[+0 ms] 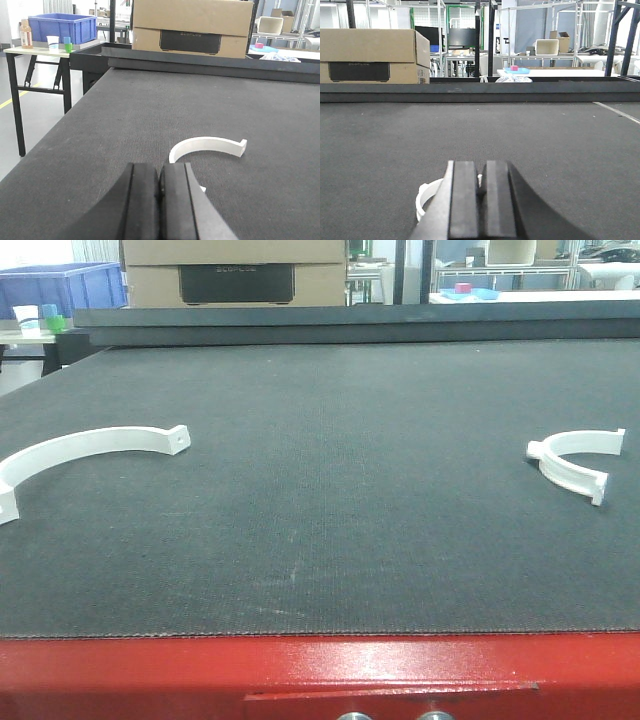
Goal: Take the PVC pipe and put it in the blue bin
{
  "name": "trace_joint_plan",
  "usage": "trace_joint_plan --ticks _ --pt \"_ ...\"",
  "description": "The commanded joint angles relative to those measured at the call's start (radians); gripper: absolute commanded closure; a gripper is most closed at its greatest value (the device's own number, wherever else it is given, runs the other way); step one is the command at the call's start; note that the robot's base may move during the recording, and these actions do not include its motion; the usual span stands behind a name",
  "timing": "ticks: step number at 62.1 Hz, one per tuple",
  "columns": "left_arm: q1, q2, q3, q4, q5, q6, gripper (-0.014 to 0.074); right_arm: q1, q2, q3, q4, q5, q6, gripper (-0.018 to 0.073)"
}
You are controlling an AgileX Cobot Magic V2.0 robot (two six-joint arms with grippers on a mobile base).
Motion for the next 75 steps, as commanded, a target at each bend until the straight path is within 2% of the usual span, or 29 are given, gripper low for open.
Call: trace_joint_plan --ticks 1,14,19,23,33,37,41,48,63,70,75 --pt "0.004 -0.005 -0.003 -0.024 -0.054 -0.001 0.0707 0.001 -0.002 0.0 0.0 -0.021 -0.004 0.0728" --pt "0.004 -0.005 -0.003 -0.033 -0.11 -0.001 0.0707 0.0 -0.002 0.0 0.0 -0.029 -0.004 0.0728" --pt "0.004 -0.005 -0.003 -0.031 -0.191 -0.001 0.0707 0.0 -0.002 0.0 0.0 -0.07 -0.004 0.0728" --pt "0.004 -0.005 -0.003 -0.031 -0.239 -0.001 0.0707 0.0 -0.002 0.0 0.035 -0.157 -0.002 0.0728" --pt "0.004 -0.005 -0.003 -0.034 -0.24 -0.001 0.0707 0.0 -0.002 0.0 0.154 -0.471 -0.002 0.0728" --pt "0.004 -0.005 -0.028 -0.034 -0.236 -0.001 0.0707 0.0 -0.002 0.0 0.176 -0.5 -0.002 0.0728" --pt "0.004 -0.005 -0.077 -0.034 -0.222 -0.001 0.0707 0.0 -0.002 -0.043 0.177 -0.474 -0.002 0.0728" --pt "0.004 0.008 -0.191 -0.034 -0.156 -0.001 0.0707 0.0 -0.002 -0.153 0.177 -0.342 -0.002 0.0728" --pt "0.004 0.23 -0.411 0.016 -0.117 -0.001 0.0707 0.0 0.176 -0.368 0.177 -0.164 -0.006 0.0728" --pt "0.004 0.368 -0.54 0.016 -0.02 -0.001 0.0707 0.0 0.287 -0.492 0.177 0.024 -0.006 0.0728" --pt "0.004 0.469 -0.644 0.016 0.104 -0.001 0.0707 0.0 0.383 -0.575 0.145 0.152 -0.006 0.0728"
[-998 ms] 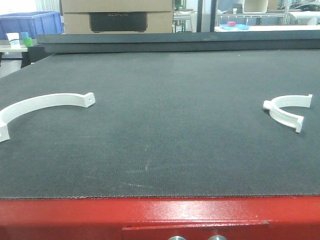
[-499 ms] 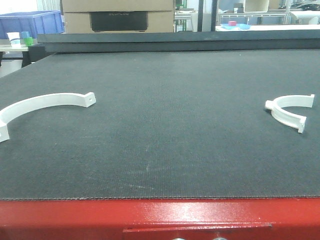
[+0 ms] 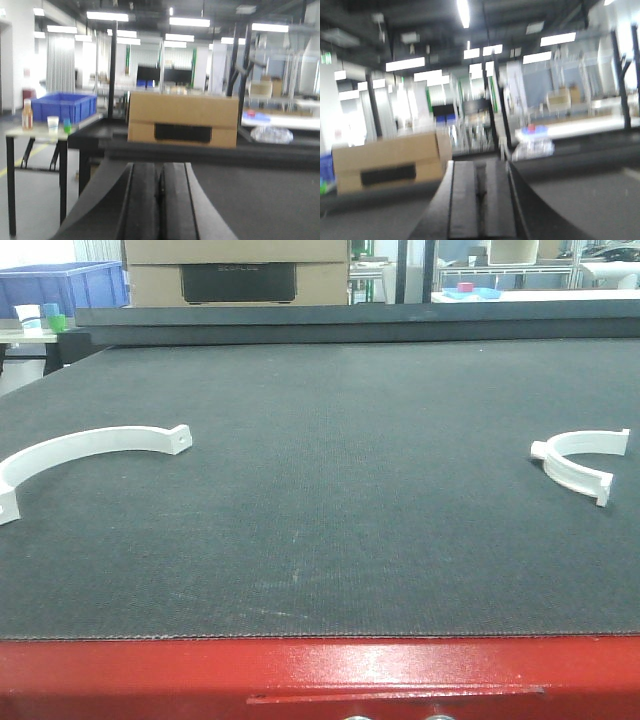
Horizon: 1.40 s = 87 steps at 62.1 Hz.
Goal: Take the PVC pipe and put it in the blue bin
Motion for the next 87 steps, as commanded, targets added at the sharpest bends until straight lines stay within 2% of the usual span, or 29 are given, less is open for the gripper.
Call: trace_joint_plan --ticks 1,14,27,37,43,51,60,67,73,87 --pt "0.004 0.105 -0.121 0.006 0.124 -0.001 0.0707 0.0 0.104 -0.094 -0.033 0.177 -0.006 0.0728" --pt "0.004 0.36 -0.379 0.022 0.383 -0.001 0.0707 0.0 0.347 -0.265 -0.09 0.459 -0.006 0.0728" --pt "0.004 0.603 -0.523 0.022 0.574 -0.001 0.0707 0.0 0.616 -0.372 -0.09 0.688 -0.006 0.0728" --pt "0.004 0.74 -0.524 0.022 0.607 -0.001 0.0707 0.0 0.745 -0.372 -0.09 0.703 -0.006 0.0728" --pt "0.004 0.787 -0.524 -0.011 0.623 -0.001 0.0707 0.0 0.789 -0.372 -0.09 0.703 -0.006 0.0728" --pt "0.004 0.833 -0.524 -0.042 0.628 -0.001 0.0707 0.0 0.839 -0.372 -0.09 0.674 -0.006 0.0728" --pt "0.004 0.846 -0.524 -0.044 0.641 -0.001 0.0707 0.0 0.93 -0.382 -0.09 0.599 -0.006 0.0728" --pt "0.004 0.846 -0.524 -0.044 0.643 -0.001 0.0707 0.043 1.032 -0.462 -0.09 0.697 -0.006 0.0711" --pt "0.004 0.846 -0.524 -0.044 0.643 -0.001 0.0707 0.112 1.133 -0.557 -0.115 0.752 0.0 0.0711" --pt "0.004 0.846 -0.524 -0.057 0.643 -0.001 0.0707 0.209 1.352 -0.784 -0.218 0.871 0.146 0.071"
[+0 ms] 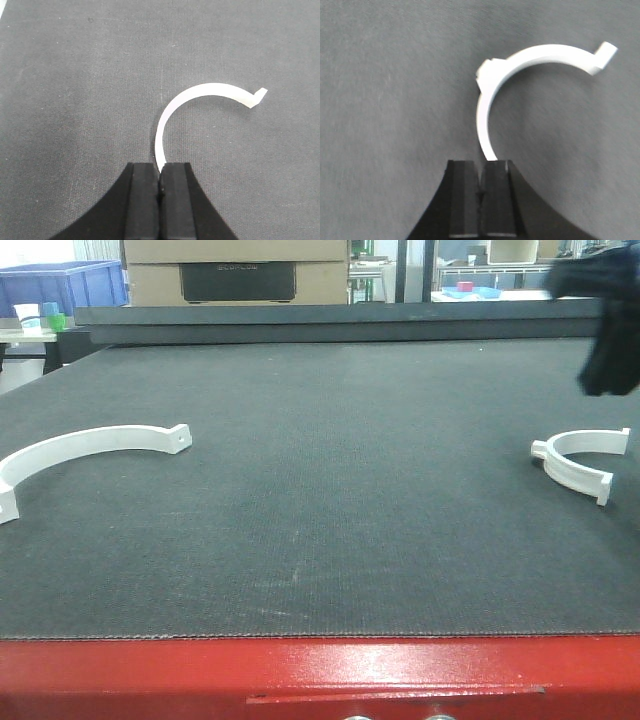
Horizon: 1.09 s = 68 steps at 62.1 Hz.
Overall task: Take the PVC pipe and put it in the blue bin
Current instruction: 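Close left and right grippers on the ends of the white pipe pieces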
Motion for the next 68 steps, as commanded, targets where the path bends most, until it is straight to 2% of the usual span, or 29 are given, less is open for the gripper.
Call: trace_joint_plan --ticks 1,13,20,25,34,37,55,68 --pt "0.004 0.002 -0.008 -0.021 -0.003 -0.001 0.0707 0.022 0.082 -0.095 -0.058 0.064 0.051 0.071" --pt "0.004 0.002 -0.008 -0.043 0.003 -0.001 0.0707 0.029 0.24 -0.278 -0.098 0.261 0.059 0.071" --pt "0.004 0.002 -0.008 -0.043 0.012 -0.001 0.0707 0.029 0.287 -0.323 -0.104 0.305 0.072 0.0688" --pt "0.004 0.002 -0.008 -0.043 0.022 -0.001 0.0707 0.029 0.306 -0.325 -0.103 0.31 0.072 0.0599" --pt "0.004 0.002 -0.008 -0.043 0.031 -0.001 0.0707 0.029 0.334 -0.325 -0.103 0.305 0.072 0.036" --pt "0.004 0.002 -0.008 -0.043 0.033 -0.001 0.0707 0.029 0.34 -0.325 -0.103 0.298 0.072 0.032" --pt "0.004 0.002 -0.008 -0.043 0.05 -0.001 0.0707 0.029 0.384 -0.325 -0.103 0.224 0.072 0.0315" --pt "0.004 0.002 -0.008 -0.043 0.063 -0.001 0.0707 0.029 0.413 -0.325 -0.103 0.221 0.072 0.0328"
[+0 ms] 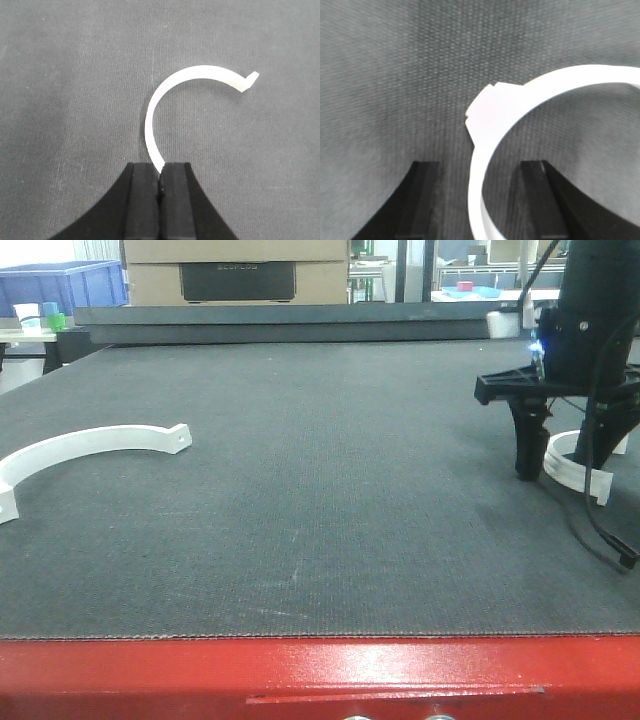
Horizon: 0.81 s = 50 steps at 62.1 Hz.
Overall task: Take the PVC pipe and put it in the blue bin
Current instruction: 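Close left and right grippers on the ends of the white pipe pieces, then lift both held white pipe pieces up off the felt table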
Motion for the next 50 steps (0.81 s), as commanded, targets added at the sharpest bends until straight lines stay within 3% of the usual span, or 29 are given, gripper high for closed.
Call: trace_joint_plan --ticks 1,5,16,28,41,50 --pt "0.004 0.002 -0.008 -0.008 0.001 -0.001 0.0707 -0.001 0.001 -0.009 -0.015 -0.009 0.003 0.0342" --pt "0.004 0.002 -0.008 -0.008 0.003 -0.001 0.0707 -0.001 0.001 -0.009 -0.015 -0.007 0.003 0.041" --pt "0.004 0.01 -0.008 -0.015 0.001 -0.016 0.0707 -0.001 0.001 -0.009 -0.015 -0.005 0.003 0.0726" --pt "0.004 0.06 -0.049 -0.016 0.081 -0.029 0.0707 -0.001 -0.023 -0.011 -0.015 0.036 0.003 0.0727" --pt "0.0 0.187 -0.194 -0.016 0.255 -0.029 0.0707 -0.001 -0.153 -0.011 -0.015 0.067 0.003 0.0727" --pt "0.0 0.3 -0.277 -0.009 0.298 -0.029 0.0707 -0.001 -0.259 -0.011 -0.015 0.068 0.001 0.0727"
